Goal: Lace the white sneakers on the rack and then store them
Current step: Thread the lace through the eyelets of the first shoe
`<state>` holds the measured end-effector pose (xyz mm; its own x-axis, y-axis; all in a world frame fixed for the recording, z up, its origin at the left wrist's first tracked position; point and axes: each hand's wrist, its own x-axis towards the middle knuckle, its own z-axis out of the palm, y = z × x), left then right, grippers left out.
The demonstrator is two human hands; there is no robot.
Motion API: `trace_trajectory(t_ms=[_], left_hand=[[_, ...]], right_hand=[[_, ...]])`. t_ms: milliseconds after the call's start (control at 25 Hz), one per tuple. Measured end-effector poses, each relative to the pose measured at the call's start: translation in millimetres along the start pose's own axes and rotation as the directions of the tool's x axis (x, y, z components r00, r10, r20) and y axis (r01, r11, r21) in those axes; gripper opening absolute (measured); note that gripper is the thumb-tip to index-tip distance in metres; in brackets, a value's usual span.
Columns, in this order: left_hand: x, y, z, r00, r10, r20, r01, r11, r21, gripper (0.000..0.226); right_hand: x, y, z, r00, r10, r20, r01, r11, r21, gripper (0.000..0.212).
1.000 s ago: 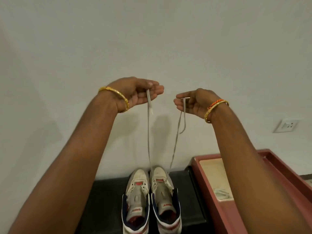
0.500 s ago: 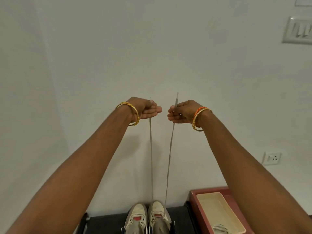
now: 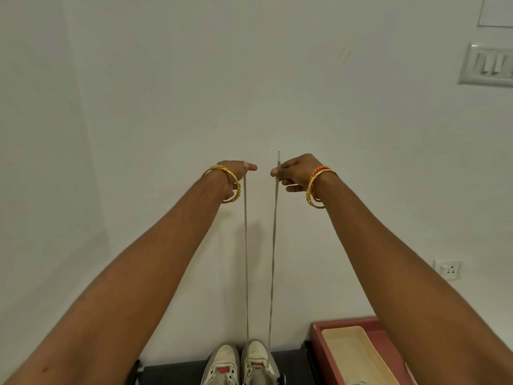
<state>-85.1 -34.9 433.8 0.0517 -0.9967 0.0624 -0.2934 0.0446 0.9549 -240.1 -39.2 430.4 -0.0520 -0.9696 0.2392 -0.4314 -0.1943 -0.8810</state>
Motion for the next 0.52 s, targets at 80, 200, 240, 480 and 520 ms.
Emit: trace_trajectory(t_ms=[80, 200, 240, 480, 520], left_hand=[[1, 1, 2, 0.999, 0.011, 0.051, -0.008, 0.998, -0.056, 0.034], [-1, 3, 7, 0.995, 0.000, 0.096, 0.018, 0.983, -0.181, 0.036], [0, 4, 8, 0.994, -0.001, 0.106, 0.022, 0.979, -0.201, 0.036], [7, 1, 17, 0.995, -0.013, 0.096, 0.032, 0.978, -0.206, 0.028], [8, 0, 18, 0.996, -0.011, 0.093, 0.031, 0.976, -0.215, 0.028]], right_hand=[[2, 0, 7, 1.000, 0.001, 0.018, -0.001, 1.000, 0.003, 0.021], [7, -2, 17, 0.999, 0.013, 0.037, -0.013, 1.000, 0.002, 0.020], [9, -4, 19, 0.999, 0.017, 0.043, -0.016, 1.000, -0.015, 0.020], [20, -11, 21, 1.000, -0.008, 0.004, 0.008, 0.998, -0.060, 0.014], [21, -10, 22, 1.000, -0.011, 0.001, 0.011, 0.997, -0.071, 0.012]])
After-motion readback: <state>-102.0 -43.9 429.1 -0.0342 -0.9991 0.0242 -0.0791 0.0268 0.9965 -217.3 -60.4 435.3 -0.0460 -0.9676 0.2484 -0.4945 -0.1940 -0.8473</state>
